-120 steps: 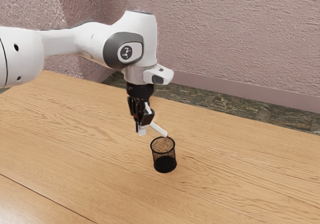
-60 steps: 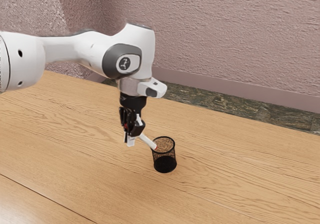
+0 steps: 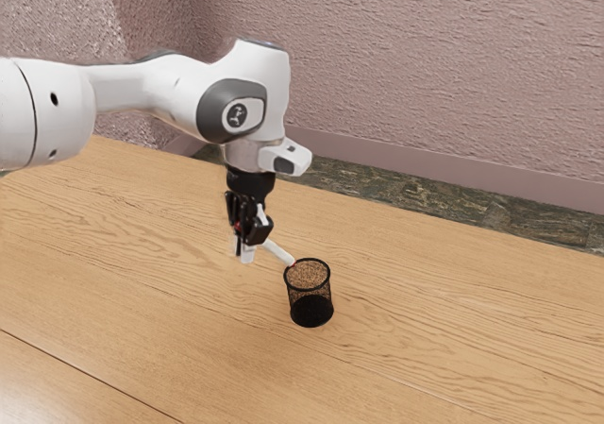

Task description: Put the marker into the pen holder.

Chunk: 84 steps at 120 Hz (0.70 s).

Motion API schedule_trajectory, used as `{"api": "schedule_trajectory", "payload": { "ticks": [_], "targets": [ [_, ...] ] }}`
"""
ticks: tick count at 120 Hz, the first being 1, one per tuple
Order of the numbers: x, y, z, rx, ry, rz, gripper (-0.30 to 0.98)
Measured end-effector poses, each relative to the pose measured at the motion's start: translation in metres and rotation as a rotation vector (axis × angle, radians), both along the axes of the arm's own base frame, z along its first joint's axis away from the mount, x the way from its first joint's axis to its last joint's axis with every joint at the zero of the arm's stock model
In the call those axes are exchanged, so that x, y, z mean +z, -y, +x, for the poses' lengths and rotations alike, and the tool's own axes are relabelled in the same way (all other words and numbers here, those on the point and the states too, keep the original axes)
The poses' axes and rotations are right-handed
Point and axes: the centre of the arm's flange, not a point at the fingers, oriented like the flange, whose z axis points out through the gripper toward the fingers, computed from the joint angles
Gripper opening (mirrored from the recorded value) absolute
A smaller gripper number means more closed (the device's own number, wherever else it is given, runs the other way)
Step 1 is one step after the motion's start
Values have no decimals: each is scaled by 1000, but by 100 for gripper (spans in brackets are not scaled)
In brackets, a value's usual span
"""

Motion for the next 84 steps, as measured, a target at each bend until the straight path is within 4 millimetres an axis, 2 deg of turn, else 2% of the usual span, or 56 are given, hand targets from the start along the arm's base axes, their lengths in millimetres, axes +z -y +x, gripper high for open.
{"api": "schedule_trajectory", "payload": {
  "ticks": [23,45,66,84],
  "targets": [
    [-24,7,10,-15,-18,11,-5],
    [-31,23,19,-43,-9,7,-5],
    [-53,24,24,-47,-35,19,-5],
    [-61,28,37,-51,-25,23,-5]
  ]
}}
